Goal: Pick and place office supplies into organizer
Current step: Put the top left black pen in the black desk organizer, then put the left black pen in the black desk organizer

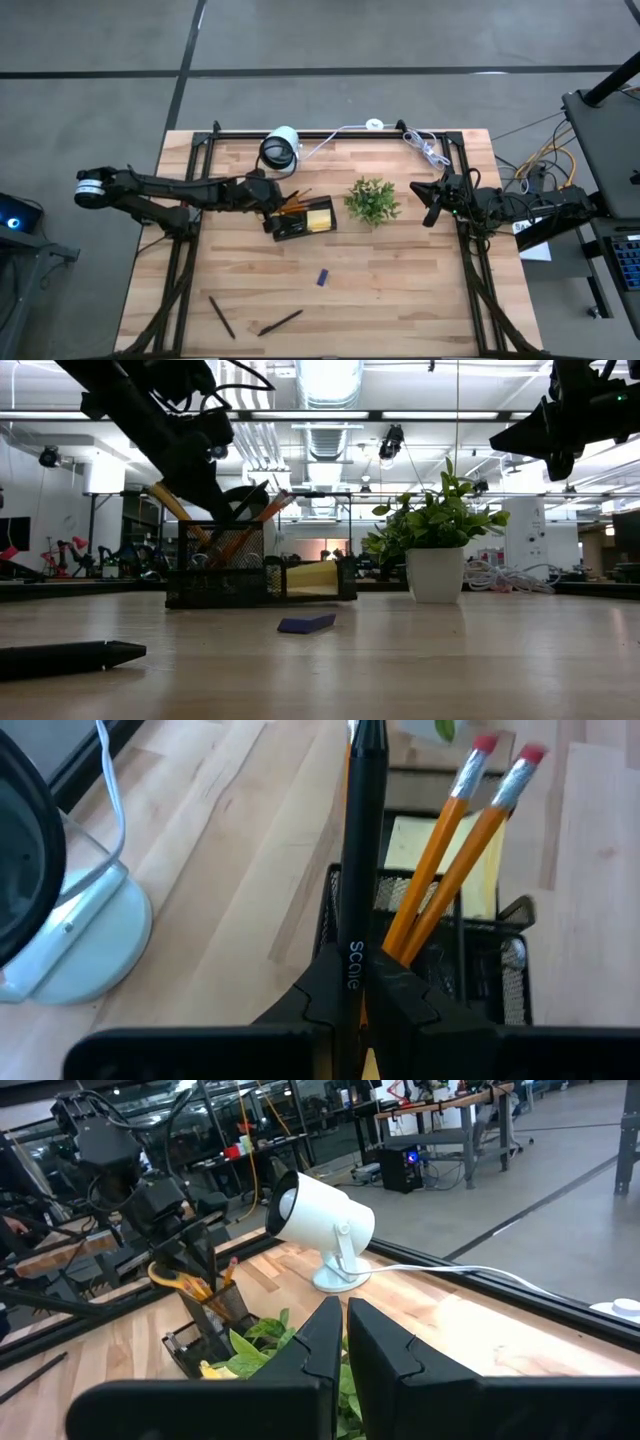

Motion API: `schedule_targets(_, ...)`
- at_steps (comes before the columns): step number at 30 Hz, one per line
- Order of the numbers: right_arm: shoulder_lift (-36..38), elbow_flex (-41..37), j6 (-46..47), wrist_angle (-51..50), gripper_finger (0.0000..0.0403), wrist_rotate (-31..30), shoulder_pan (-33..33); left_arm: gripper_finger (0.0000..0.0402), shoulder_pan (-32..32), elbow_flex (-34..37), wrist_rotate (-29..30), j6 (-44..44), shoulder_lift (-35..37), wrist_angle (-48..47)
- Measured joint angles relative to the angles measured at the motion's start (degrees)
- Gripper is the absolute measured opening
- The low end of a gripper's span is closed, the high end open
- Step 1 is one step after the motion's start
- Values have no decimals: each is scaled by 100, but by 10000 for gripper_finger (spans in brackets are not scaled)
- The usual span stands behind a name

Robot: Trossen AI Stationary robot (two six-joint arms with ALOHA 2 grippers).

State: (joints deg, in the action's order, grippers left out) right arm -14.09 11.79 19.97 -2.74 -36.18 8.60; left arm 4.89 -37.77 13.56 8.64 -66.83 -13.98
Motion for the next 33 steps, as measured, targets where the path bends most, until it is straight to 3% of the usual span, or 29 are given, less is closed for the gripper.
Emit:
schedule_targets(7,2,-2,0,0,13,0,0,22,0,-19,-2,4,0,22)
schedule_targets(21,2,0,-42,-2,13,0,0,135,0,-17,-18,2,9,195)
schedule_targets(33,2,-2,-44,-2,13,0,-4,144,0,-625,-9,-4,22,619)
